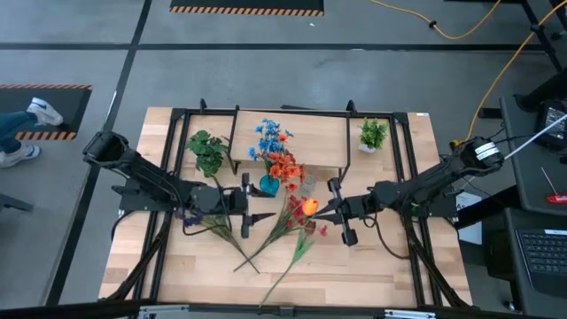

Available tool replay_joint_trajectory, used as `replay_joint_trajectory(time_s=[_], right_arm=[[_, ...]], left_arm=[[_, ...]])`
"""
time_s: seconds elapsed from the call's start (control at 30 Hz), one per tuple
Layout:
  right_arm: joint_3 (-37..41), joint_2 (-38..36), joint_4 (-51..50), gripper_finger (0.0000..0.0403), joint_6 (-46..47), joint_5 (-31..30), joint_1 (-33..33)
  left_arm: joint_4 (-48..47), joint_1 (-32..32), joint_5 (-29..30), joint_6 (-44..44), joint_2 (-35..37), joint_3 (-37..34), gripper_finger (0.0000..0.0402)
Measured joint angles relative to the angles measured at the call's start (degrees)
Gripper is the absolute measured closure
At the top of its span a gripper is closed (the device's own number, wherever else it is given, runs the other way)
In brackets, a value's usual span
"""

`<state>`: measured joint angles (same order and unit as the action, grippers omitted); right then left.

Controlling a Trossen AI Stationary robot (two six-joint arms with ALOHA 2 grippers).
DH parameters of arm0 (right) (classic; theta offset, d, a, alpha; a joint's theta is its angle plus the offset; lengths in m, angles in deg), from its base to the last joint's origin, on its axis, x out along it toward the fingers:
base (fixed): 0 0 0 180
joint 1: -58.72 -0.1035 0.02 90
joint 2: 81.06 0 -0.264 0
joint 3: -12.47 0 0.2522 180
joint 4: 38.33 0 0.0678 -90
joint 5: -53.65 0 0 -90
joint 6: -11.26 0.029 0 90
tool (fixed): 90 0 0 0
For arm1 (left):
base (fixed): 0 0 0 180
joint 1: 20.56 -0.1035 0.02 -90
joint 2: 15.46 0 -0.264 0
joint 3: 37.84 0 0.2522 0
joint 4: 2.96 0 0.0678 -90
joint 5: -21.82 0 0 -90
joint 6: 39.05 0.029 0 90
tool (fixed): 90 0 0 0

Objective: Pick and place flowers into a vace then onto a shelf
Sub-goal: Put the orange flower into the blue vase

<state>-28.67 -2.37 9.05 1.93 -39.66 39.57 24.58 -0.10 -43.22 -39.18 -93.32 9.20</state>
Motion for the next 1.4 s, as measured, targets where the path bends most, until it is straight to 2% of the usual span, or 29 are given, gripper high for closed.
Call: replay_joint_trajectory(time_s=[0.17, 0.37, 0.57, 1.03, 1.17, 1.4], right_arm=[[-1.03, 5.06, 5.55, 0.0402, -0.04, 0.27, 2.37], [-7.58, 11.01, 4.71, 0.0402, -1.51, 5.85, 4.64], [-10.99, 14.47, 4.77, 0.0402, -1.72, 6.49, 6.47], [-11.45, 15.02, 7.22, 0.0402, -3.33, 8.08, 6.66], [-11.45, 15.02, 8.53, 0.0402, -3.58, 8.08, 6.71], [-11.48, 15.02, 9.0, 0.0402, -3.21, 8.15, 7.82]], left_arm=[[2.98, -1.84, -3.88, -0.08, -1.95, 0.0, 0.0169], [5.53, -3.6, -7.18, 0.96, -7.91, 2.88, 0.0169], [5.56, -3.6, -10.1, 6.72, -10.7, 6.79, 0.0169], [8.15, -3.53, -10.11, 7.97, -10.62, 8.04, 0.0171], [8.32, -3.53, -10.18, 7.97, -10.62, 8.04, 0.0185], [9.48, -3.55, -13.81, 7.95, -10.62, 8.04, 0.0215]])
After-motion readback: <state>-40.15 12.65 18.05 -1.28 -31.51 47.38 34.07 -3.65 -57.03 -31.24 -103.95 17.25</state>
